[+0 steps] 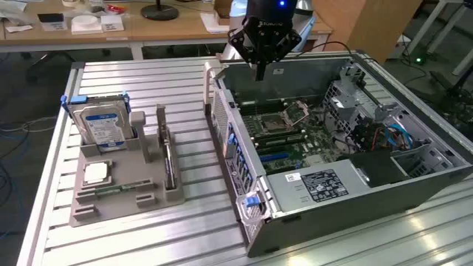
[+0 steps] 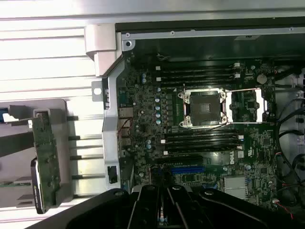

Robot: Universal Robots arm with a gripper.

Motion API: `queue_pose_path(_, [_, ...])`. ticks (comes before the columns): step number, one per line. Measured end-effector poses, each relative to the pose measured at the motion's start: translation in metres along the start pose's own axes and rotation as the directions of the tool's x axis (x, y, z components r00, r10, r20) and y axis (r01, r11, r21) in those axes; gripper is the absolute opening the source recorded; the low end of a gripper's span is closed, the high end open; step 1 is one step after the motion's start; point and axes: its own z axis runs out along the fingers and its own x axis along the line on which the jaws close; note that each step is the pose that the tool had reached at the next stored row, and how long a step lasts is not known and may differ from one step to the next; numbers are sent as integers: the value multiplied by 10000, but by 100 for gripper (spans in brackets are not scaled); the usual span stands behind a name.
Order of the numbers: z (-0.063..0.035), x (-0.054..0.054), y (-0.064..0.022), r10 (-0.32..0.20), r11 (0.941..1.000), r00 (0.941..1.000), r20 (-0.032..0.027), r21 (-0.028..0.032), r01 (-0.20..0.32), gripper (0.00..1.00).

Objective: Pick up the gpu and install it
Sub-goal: 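Reach for the gpu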

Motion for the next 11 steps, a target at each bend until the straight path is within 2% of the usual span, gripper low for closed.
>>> queue_pose_path(5, [1,7,0,2,10000,10000,2,-2,-2,15])
queue_pose_path(11, [-2,89,-6,1,10000,10000,1,-1,-1,15])
